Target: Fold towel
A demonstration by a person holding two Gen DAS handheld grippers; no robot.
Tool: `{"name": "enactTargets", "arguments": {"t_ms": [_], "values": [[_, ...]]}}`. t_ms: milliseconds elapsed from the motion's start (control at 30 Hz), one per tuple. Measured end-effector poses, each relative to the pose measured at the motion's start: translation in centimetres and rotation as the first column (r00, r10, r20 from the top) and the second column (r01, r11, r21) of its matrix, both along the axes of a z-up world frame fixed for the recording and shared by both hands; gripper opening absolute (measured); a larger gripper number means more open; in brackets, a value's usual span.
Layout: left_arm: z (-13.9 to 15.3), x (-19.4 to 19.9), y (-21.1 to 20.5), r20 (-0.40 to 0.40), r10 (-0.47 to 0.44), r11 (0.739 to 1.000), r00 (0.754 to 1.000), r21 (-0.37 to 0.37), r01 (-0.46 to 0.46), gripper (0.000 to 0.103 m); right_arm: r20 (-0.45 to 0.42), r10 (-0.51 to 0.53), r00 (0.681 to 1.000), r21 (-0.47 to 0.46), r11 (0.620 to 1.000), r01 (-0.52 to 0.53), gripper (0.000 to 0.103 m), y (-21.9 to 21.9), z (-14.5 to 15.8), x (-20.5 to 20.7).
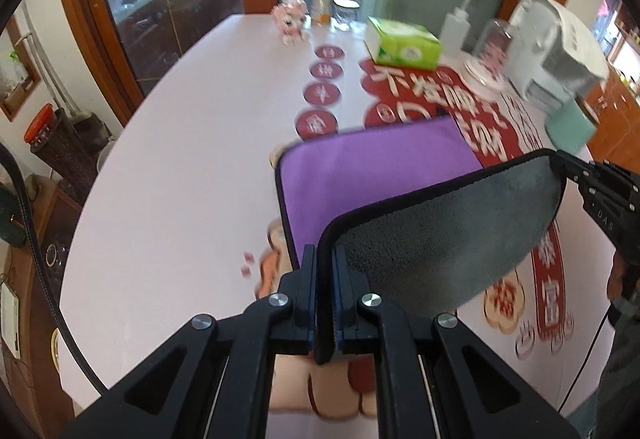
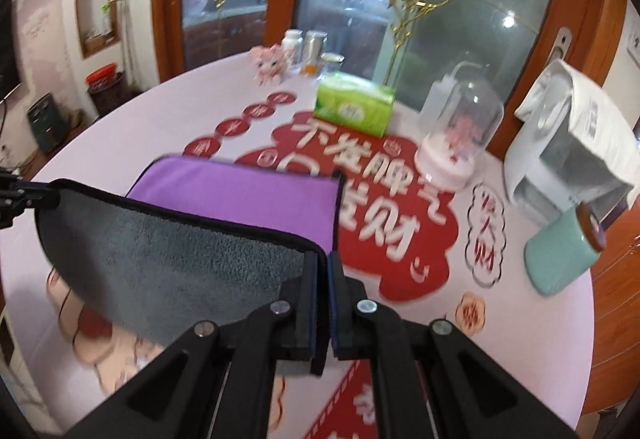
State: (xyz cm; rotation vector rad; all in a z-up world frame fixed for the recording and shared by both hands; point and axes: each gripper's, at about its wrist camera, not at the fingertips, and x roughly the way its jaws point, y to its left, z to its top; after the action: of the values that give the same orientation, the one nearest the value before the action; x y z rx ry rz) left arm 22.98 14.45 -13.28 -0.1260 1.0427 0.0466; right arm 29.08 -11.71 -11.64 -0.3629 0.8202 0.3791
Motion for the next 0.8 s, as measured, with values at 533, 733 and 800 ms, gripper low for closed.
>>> {"name": "enactTargets", "arguments": {"t_ms": [533, 733, 800], "values": [[-4.3, 9.7, 3.4, -0.018, 0.091, 0.996, 0.996, -0.006, -0.091, 0.005, 0.023, -0.1, 0.995, -0.051, 0.994, 0.101, 0.005, 5.2, -3.6, 9.3], [-6.1, 11.6, 3.9, -0.039, 0.108, 0.994, 0.993, -0.014, -0.109, 0.005, 0.016, -0.121, 0.992, -0.074, 0.99, 0.122, 0.005, 5.8, -5.2, 10.8], [-6.4, 12.0, 3.8, -0.04, 0.113, 0.993, 0.993, -0.011, -0.113, 0.005, 0.011, -0.129, 0.992, -0.074, 0.989, 0.13, 0.005, 5.9, -5.6, 11.2]]}}
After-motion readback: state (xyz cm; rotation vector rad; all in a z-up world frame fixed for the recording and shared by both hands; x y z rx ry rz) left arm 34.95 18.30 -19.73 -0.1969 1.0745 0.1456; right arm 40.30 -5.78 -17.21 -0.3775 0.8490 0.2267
